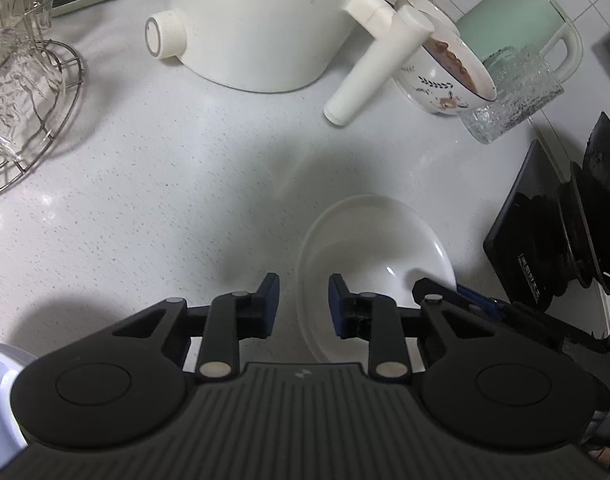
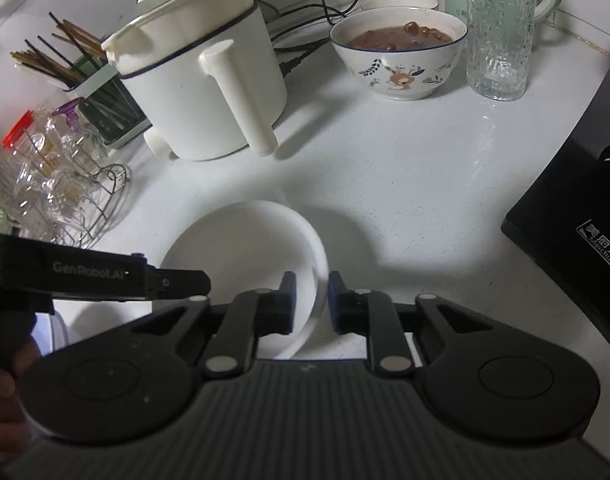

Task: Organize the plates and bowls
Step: 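Close both grippers on the rim of the white bowl, then lift the white bowl with both grippers and carry it over the blue bowls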

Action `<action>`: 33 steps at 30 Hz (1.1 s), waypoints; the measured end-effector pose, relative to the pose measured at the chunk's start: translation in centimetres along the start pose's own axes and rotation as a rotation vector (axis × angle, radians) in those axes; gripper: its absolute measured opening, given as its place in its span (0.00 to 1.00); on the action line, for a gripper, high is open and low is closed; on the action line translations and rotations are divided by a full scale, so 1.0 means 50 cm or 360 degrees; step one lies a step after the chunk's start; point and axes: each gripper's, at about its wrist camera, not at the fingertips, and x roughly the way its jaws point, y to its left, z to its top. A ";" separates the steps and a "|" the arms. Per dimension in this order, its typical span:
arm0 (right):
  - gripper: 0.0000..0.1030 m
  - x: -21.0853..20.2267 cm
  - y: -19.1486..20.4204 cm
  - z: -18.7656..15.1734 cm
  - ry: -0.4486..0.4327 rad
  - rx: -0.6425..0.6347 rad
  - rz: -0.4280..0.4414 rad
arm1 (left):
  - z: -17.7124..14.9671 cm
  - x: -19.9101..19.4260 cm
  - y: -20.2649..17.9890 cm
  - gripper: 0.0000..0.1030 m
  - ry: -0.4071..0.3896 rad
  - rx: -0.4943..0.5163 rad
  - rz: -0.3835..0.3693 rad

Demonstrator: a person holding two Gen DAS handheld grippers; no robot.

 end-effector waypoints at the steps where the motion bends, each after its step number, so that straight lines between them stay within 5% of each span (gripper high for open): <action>1: 0.14 0.001 0.001 0.000 0.0004 -0.0012 0.0003 | 0.000 0.001 -0.002 0.29 0.0005 0.0007 0.0001; 12: 0.11 -0.012 0.009 -0.001 0.0020 -0.0014 0.0049 | -0.007 -0.019 0.004 0.27 0.0013 -0.0025 -0.0022; 33: 0.12 -0.152 0.077 0.026 -0.0073 -0.0054 0.0300 | -0.039 -0.234 0.010 0.29 -0.0163 -0.0123 -0.0054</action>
